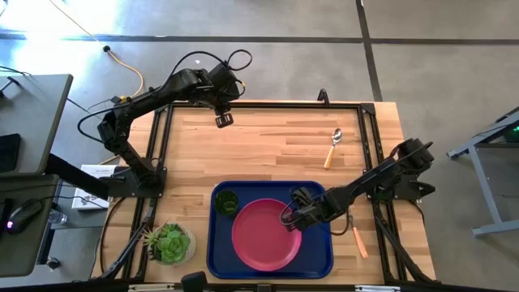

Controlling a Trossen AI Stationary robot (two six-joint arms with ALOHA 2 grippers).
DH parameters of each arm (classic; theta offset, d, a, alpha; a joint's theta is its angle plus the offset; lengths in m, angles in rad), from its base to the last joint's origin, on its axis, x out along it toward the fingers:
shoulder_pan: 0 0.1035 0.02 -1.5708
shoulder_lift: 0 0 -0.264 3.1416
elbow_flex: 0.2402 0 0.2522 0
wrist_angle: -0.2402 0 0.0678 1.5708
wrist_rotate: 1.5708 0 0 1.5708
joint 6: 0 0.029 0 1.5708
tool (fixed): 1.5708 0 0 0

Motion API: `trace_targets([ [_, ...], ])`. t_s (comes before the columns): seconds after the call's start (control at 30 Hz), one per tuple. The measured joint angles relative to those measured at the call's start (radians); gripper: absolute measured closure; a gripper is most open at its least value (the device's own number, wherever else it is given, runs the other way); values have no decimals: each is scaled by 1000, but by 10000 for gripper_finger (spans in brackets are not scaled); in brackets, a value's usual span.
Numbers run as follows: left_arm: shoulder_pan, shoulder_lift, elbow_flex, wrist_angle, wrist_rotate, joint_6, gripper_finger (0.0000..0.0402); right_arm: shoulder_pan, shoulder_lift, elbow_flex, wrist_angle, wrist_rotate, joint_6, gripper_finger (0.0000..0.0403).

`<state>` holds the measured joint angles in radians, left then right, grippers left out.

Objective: Pick and place plate/cup/fork/spoon on tray
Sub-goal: Put the pink plate on the blue serving tray to the bottom right of the green cup

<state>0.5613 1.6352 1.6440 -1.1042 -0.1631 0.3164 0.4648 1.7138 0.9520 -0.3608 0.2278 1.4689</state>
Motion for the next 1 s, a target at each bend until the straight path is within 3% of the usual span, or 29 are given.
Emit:
trace_targets([
  [0.53, 0, 0, 0, 0, 0, 0, 337, 0, 1, 0, -11, -17, 15, 400],
  [1.0, 0, 0, 0, 0, 0, 0, 337, 0, 1, 0, -15, 6, 49, 341],
])
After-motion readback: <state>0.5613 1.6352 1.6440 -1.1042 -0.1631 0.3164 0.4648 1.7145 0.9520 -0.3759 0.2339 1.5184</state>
